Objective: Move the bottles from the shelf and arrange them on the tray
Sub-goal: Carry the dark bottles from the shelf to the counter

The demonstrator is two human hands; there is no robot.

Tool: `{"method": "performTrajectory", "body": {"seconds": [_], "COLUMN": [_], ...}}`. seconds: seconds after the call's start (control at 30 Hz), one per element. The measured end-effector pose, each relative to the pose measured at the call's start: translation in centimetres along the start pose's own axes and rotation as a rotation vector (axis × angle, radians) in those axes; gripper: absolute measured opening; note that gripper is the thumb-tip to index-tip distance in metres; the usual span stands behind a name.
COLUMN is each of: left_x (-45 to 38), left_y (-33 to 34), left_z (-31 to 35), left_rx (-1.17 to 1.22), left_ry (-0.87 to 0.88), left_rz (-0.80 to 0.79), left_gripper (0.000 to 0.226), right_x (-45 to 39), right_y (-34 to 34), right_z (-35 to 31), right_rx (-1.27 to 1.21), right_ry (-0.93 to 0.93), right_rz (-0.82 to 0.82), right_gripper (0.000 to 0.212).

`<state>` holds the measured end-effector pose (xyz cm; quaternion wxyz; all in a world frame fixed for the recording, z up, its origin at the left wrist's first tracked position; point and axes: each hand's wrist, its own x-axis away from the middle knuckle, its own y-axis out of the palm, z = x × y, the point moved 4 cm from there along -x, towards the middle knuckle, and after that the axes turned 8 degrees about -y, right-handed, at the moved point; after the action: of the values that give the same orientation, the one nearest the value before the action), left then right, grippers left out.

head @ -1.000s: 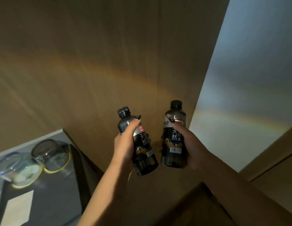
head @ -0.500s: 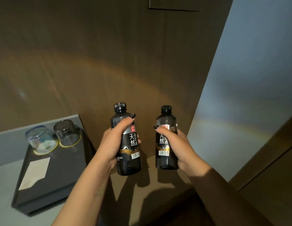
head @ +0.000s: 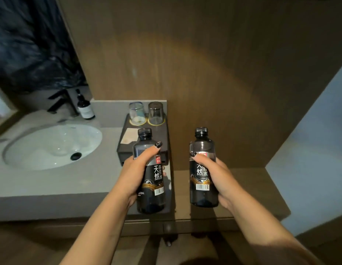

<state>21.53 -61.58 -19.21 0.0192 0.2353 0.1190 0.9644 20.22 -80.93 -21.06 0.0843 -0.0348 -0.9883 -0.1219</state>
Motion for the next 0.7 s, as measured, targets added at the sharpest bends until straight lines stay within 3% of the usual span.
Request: {"method": "performTrajectory", "body": {"seconds": [0.27, 0.5, 0.7], "left_x": [2.9, 5.3, 8.4], "left_y": [-11.4, -23.3, -32.6], "left_z": [-1.5, -0.8, 1.6], "left_rx": [0.103, 0.076, 0.026], "left_ry": [-0.014, -0.042, -0.019], "left_rz": [0.071, 0.099, 0.122], "left_gripper": [0.065, 0.063, 0.066], "right_x": [2.3, 4.1, 5.5], "right_y": [10.5, 22.3, 32.1], "right_z": [2.4, 6.6, 10.0], "right_rx": [0.107, 0.135, 0.085], "right_ry": [-0.015, 0.035, 0.068], "right_rz": [-0.093, -0.11, -0.135], "right_gripper": [0.04, 0.025, 0.036]}}
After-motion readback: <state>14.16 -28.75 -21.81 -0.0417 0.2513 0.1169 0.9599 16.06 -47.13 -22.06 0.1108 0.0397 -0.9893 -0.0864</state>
